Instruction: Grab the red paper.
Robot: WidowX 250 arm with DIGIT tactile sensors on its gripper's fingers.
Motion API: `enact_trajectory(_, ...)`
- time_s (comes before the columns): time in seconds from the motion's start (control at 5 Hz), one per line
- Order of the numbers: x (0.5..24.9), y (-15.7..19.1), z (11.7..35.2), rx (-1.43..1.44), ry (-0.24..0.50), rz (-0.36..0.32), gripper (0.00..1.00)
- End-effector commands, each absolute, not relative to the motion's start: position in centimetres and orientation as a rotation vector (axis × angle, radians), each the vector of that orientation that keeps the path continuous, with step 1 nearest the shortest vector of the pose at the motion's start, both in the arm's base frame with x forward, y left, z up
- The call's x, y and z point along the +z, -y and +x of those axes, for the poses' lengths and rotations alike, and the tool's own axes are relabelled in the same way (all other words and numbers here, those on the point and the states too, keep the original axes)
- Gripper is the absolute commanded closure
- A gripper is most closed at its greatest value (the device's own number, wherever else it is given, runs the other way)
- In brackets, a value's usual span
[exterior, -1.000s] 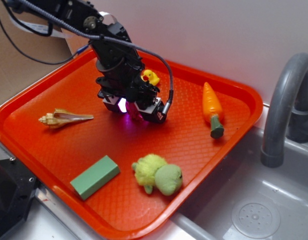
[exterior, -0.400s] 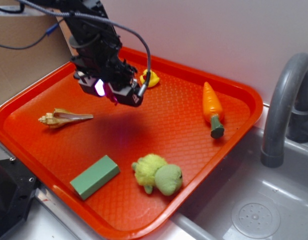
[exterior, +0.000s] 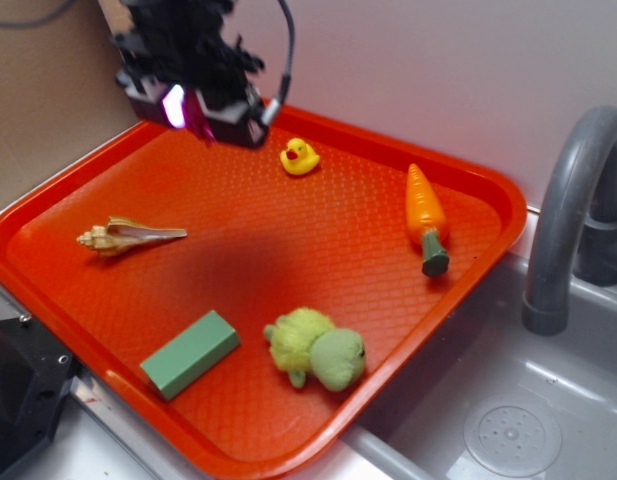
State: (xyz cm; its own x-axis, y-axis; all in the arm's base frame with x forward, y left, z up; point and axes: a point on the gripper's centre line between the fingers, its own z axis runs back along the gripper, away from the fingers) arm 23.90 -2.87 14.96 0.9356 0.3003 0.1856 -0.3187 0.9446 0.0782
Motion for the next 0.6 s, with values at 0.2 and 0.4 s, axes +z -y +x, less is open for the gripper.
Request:
enact_trajectory(0.2, 24.4, 2.4, 24.1, 0.212, 0.246, -0.018, 1.0)
enact_trajectory(0.4, 24.2, 2.3, 24.4, 0.187, 0.222, -0.051, 1.0)
